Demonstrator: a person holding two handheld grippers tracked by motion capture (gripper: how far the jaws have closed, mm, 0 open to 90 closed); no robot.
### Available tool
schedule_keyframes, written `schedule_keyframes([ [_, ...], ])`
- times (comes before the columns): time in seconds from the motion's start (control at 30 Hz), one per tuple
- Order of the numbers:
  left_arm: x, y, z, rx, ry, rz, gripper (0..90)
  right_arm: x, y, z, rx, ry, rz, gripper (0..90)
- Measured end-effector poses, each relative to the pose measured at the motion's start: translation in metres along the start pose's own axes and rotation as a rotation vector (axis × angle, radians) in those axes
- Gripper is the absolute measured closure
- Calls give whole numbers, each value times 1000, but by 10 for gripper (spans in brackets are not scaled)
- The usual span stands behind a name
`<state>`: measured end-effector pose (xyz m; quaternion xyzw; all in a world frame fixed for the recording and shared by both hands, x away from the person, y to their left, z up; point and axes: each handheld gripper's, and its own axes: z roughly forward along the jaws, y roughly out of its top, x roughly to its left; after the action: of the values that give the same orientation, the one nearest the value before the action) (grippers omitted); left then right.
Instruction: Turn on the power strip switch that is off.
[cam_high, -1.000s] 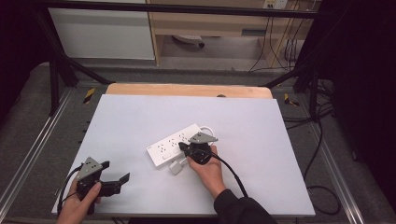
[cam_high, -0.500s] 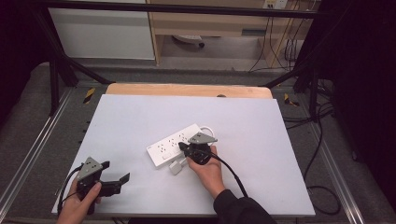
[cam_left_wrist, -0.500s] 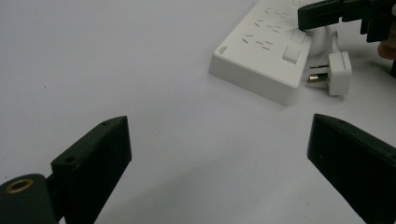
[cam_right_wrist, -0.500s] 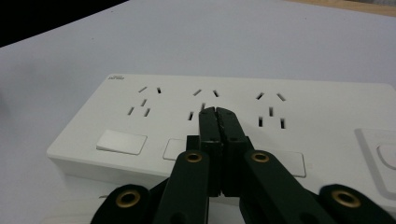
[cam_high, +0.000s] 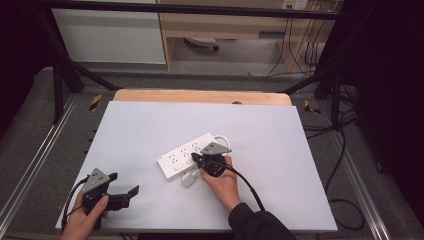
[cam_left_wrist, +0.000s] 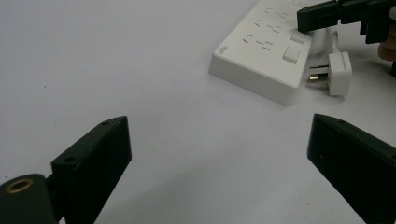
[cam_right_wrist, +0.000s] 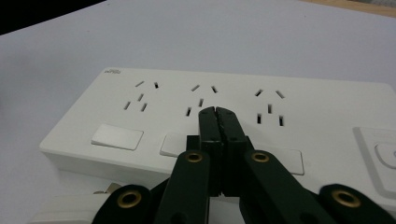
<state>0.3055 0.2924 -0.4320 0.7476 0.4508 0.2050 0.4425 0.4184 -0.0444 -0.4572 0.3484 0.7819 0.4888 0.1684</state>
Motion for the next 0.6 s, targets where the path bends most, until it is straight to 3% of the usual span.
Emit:
schedule_keyframes([
  [0.6, 1, 0, -1, -1, 1, -3, 63, 3, 6, -4, -11, 9, -15, 900],
])
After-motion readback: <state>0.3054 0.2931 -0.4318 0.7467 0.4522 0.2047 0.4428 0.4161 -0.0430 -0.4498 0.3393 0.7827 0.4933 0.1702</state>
